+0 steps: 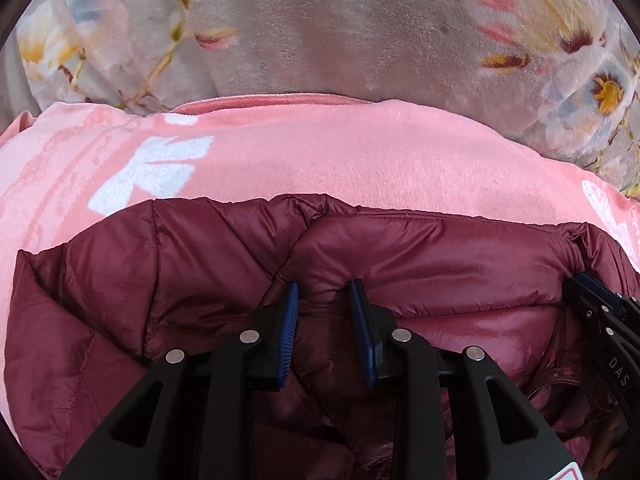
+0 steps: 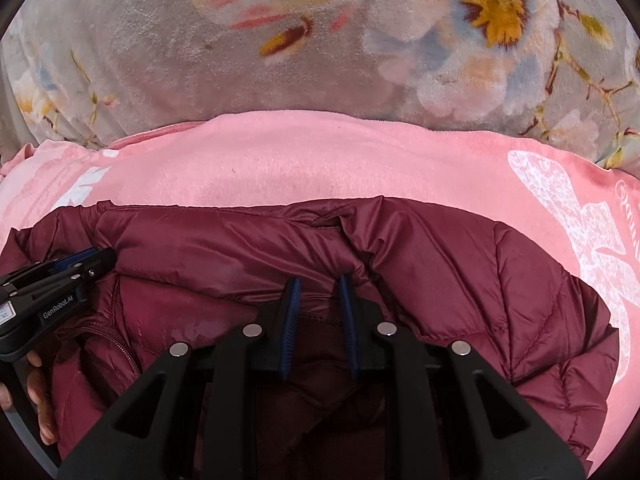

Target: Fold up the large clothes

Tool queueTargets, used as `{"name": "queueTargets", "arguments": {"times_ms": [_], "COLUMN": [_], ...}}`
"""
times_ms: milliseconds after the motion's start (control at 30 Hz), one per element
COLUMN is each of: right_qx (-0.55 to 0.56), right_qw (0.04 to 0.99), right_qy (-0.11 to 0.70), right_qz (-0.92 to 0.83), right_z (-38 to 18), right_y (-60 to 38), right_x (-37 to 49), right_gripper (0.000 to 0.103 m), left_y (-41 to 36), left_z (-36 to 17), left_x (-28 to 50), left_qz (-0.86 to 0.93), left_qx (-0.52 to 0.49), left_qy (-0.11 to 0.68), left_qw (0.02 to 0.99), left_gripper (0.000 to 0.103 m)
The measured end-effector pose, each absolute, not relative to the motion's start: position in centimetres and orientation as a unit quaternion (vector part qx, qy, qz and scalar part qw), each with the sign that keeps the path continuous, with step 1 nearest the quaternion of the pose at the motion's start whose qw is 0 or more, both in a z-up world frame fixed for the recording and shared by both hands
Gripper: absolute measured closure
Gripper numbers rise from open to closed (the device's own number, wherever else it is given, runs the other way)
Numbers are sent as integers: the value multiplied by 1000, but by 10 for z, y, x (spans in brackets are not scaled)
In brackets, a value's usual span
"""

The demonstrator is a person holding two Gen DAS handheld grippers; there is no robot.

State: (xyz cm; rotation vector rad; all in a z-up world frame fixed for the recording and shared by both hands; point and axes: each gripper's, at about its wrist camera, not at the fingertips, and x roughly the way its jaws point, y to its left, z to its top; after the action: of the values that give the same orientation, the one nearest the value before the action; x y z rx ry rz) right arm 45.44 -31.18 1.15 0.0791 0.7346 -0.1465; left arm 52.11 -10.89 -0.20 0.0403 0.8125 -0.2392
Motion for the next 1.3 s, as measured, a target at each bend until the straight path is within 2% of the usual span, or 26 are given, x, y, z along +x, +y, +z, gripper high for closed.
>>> {"name": "queueTargets", "arguments": {"times_ms": [167,400,533,567,600,667,700,833,1033,1167,1300], "right_qx": [47,115,161,159,154,144,137,145,236,288,295], "right_qw": [930,929,916,916,919,922,923,915,886,877,884], "right_qy": [358,351,365,365,359,354,355,368,386,376,356], "right_qz": [-64,-31,-44,-49,-49,-52,-59,-81,-98,-77,-70], "right_z": [12,14,37,44,52,60,63,60,25,6,1], "right_y": [-315,-334,-345,-346,-348,-353,-356,-369,-384,-374,-362], "right_x": [456,450,386,361,325,272,244,118,-4,-28,-29], "right_gripper": [84,84,81,81,79,67,58,39,35,35,33], "left_y": [-109,-98,-62,-50,-37,1,18,85,170,181,176], "left_z": [-2,1,20,25,29,36,37,28,-11,-10,-15], "left_x": [522,519,475,457,440,390,369,297,215,179,161], "left_qz": [-118,-132,-137,-156,-171,-178,-178,-149,-133,-139,-161], "left_qx": [16,-19,-49,-51,-51,-42,-38,-52,-141,-167,-192], "left_qy": [393,394,414,419,422,424,426,465,520,505,497], "left_qw": [912,909,899,893,889,887,886,871,832,836,831], "left_gripper": [75,73,71,64,49,35,34,31,31,31,31]}}
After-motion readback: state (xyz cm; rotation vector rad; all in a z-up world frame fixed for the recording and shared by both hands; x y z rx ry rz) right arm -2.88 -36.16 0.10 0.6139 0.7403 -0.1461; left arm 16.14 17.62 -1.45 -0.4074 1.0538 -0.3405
